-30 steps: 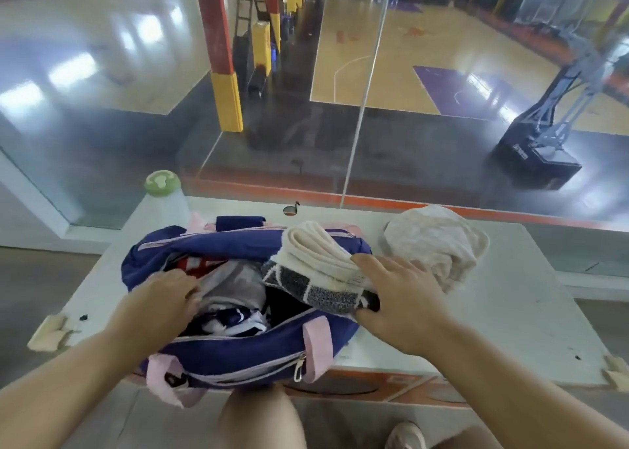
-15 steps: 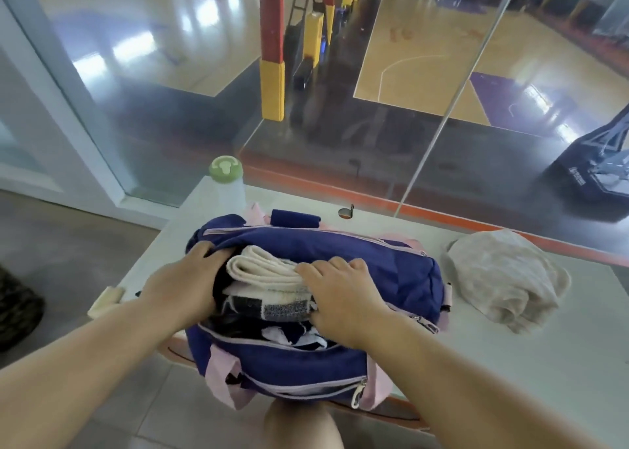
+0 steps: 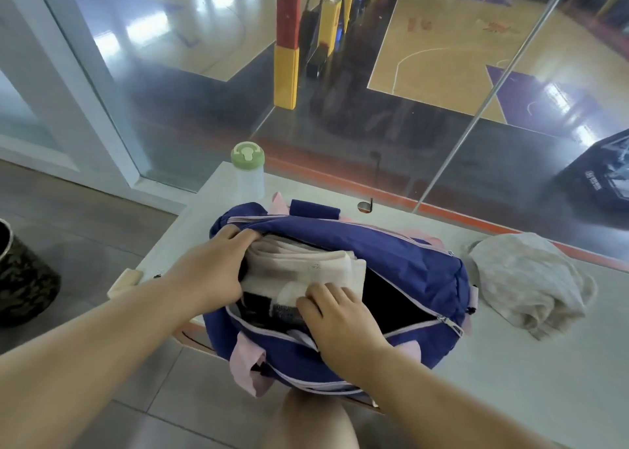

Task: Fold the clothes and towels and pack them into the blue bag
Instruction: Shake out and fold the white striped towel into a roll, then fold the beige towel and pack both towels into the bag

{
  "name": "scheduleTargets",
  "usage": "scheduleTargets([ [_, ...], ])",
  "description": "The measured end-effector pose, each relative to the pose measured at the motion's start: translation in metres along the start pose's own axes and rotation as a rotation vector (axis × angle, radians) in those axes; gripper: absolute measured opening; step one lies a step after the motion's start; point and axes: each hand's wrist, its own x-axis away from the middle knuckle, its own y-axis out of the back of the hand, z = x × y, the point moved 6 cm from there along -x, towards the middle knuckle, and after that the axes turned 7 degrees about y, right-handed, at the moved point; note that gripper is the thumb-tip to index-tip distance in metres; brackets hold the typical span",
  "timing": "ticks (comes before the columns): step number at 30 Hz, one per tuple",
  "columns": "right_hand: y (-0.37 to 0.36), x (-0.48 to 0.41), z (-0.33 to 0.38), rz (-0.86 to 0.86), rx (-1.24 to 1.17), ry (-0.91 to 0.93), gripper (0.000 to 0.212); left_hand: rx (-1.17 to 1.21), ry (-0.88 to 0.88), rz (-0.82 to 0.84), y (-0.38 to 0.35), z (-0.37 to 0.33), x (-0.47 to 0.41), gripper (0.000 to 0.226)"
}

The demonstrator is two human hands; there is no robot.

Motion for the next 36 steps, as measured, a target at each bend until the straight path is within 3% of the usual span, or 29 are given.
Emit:
scheduleTargets([
  [4, -0.012, 0.003, -0.002, 0.281, -0.300, -0.025, 0.037, 0.094, 0.015, -0.009, 0.000, 0.000, 0.005, 0.062],
  [6, -0.004, 0.000, -0.012, 0.318, -0.439, -0.143, 0.029, 0.122, 0.019, -0.017, -0.001, 0.001, 0.006, 0.064],
  [8, 0.003, -0.008, -0.024, 0.279, -0.503, -0.317, 0.044, 0.126, 0.025, -0.026, -0.002, 0.000, 0.008, 0.065],
  [10, -0.003, -0.018, -0.030, 0.311, -0.415, -0.421, 0.066, 0.127, 0.025, -0.032, -0.001, -0.002, 0.009, 0.065],
  [12, -0.018, -0.026, -0.021, 0.395, -0.248, -0.391, 0.075, 0.120, 0.020, -0.038, -0.001, -0.002, 0.009, 0.065],
  [18, -0.054, -0.041, 0.004, 0.562, -0.145, -0.172, 0.063, 0.054, -0.018, -0.025, -0.008, 0.000, 0.012, 0.060],
  [26, -0.040, -0.032, -0.015, 0.510, -0.296, -0.171, 0.066, -0.095, 0.032, -0.124, -0.002, -0.003, 0.023, 0.044],
  [33, 0.021, 0.023, -0.035, 0.445, -0.300, -0.197, 0.045, -0.242, 0.093, -0.304, 0.012, -0.023, 0.052, 0.027],
  [36, 0.046, 0.063, -0.050, 0.379, -0.312, -0.237, 0.041, -0.226, 0.060, -0.295, 0.007, -0.043, 0.061, 0.023],
])
